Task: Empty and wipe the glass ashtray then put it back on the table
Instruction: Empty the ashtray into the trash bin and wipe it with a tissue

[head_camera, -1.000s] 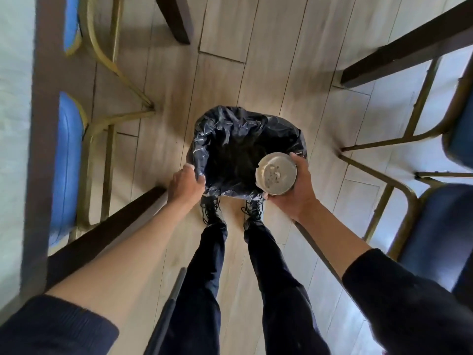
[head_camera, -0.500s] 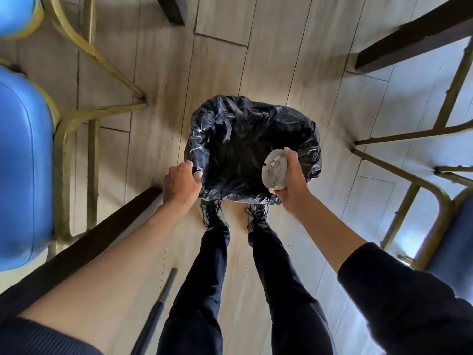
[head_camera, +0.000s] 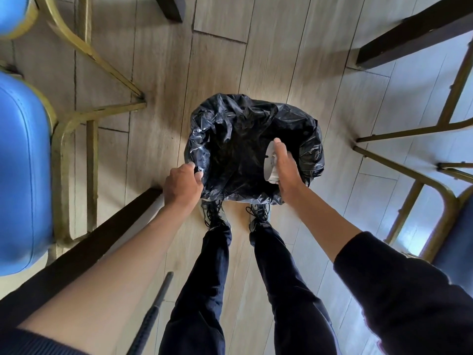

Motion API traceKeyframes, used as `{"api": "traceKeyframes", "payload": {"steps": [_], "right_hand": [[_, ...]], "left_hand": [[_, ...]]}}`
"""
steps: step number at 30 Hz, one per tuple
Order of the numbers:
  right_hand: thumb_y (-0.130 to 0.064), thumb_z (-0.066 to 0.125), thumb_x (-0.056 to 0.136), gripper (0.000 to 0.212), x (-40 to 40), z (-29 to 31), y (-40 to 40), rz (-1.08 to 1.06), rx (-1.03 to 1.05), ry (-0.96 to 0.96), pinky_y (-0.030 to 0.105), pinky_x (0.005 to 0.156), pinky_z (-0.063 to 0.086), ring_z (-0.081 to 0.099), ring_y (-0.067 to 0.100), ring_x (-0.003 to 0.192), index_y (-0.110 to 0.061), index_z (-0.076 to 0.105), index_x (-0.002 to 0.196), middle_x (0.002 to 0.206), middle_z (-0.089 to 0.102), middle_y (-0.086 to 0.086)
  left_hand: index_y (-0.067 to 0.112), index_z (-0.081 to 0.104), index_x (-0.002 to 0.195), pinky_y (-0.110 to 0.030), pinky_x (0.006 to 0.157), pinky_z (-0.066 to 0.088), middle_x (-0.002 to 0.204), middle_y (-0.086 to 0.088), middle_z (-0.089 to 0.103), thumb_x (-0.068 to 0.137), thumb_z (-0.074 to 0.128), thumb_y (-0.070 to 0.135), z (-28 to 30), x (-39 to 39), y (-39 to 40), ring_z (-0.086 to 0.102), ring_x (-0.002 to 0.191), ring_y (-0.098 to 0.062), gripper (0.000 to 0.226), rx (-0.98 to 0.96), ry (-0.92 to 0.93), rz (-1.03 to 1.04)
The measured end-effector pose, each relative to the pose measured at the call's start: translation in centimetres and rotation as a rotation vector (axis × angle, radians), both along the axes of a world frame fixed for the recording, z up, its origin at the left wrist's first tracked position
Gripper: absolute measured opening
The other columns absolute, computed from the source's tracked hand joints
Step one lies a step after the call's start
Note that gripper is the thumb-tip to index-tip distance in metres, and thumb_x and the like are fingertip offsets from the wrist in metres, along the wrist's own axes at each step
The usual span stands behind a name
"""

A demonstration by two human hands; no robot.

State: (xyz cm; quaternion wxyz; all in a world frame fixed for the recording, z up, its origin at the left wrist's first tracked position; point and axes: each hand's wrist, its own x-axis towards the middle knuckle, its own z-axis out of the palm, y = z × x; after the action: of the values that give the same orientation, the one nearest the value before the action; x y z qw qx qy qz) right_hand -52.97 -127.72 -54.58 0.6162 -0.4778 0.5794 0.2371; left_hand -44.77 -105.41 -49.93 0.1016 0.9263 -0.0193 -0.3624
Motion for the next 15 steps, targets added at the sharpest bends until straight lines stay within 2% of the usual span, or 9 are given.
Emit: {"api": "traceKeyframes", "payload": {"steps": [2,4,7,9,11,13,15], "right_hand": [[-0.093,0.049,0.074,0.099,0.47,0.51,-0.05,0.051,-0.040,-0.020,0.051,0.113,0.046,0.061,0.028,0.127,-0.025,0.048,0.146,0.138,0.062,0.005],[-0.084,0.046,0.085,0.095,0.77,0.95,0.01,0.107,-0.062,-0.031,0.046,0.116,0.038,0.049,0.021,0.134,-0.022,0.036,0.155,0.147,0.051,0.000],[-0.096,0.057,0.063,0.117,0.76,0.67,0.26,0.041,-0.013,0.001,0.054,0.115,0.044,0.056,0.029,0.135,-0.022,0.039,0.152,0.148,0.056,0.008],[-0.094,0.060,0.063,0.113,0.54,-0.05,0.17,0.003,0.020,-0.011,0.046,0.095,0.057,0.069,0.025,0.111,-0.017,0.048,0.144,0.127,0.067,0.008],[-0.085,0.059,0.072,0.092,0.62,0.10,0.12,-0.062,0.026,-0.005,0.033,0.067,0.055,0.068,0.017,0.083,-0.013,0.051,0.130,0.102,0.066,0.004],[-0.077,0.057,0.083,0.074,0.55,0.09,-0.02,-0.075,0.029,-0.014,0.029,0.058,0.051,0.066,0.014,0.072,-0.016,0.050,0.123,0.092,0.064,0.002],[-0.074,0.058,0.085,0.068,0.49,0.02,-0.25,-0.061,0.028,-0.016,0.028,0.055,0.050,0.065,0.014,0.070,-0.016,0.051,0.120,0.090,0.065,0.002]], "left_hand": [[0.000,0.065,0.103,-0.044,0.075,0.053,0.095,-0.020,0.072,0.098,0.058,0.022,0.14,-0.01,-0.05,0.068,0.090,-0.040,0.024,-0.003,-0.002,0.003],[0.000,0.064,0.100,-0.043,0.074,0.053,0.094,-0.019,0.072,0.098,0.058,0.022,0.32,-0.01,-0.16,0.069,0.089,-0.040,0.023,-0.003,-0.001,0.003],[0.001,0.065,0.102,-0.043,0.074,0.053,0.097,-0.019,0.072,0.098,0.059,0.022,0.35,0.01,-0.17,0.069,0.091,-0.039,0.022,0.001,-0.001,0.003],[0.002,0.064,0.100,-0.041,0.069,0.051,0.094,-0.019,0.071,0.098,0.058,0.022,0.36,-0.01,-0.13,0.069,0.089,-0.039,0.022,0.005,0.001,-0.001],[0.002,0.064,0.102,-0.041,0.070,0.051,0.095,-0.018,0.072,0.099,0.057,0.023,0.33,0.03,-0.09,0.069,0.090,-0.039,0.022,0.008,0.005,-0.008],[0.003,0.065,0.109,-0.042,0.075,0.052,0.102,-0.018,0.072,0.099,0.057,0.024,0.43,0.09,-0.12,0.069,0.095,-0.038,0.024,0.014,0.009,-0.010],[0.003,0.064,0.117,-0.042,0.080,0.051,0.108,-0.017,0.072,0.100,0.057,0.024,0.56,0.16,-0.24,0.068,0.100,-0.037,0.028,0.018,0.015,-0.007]]}}
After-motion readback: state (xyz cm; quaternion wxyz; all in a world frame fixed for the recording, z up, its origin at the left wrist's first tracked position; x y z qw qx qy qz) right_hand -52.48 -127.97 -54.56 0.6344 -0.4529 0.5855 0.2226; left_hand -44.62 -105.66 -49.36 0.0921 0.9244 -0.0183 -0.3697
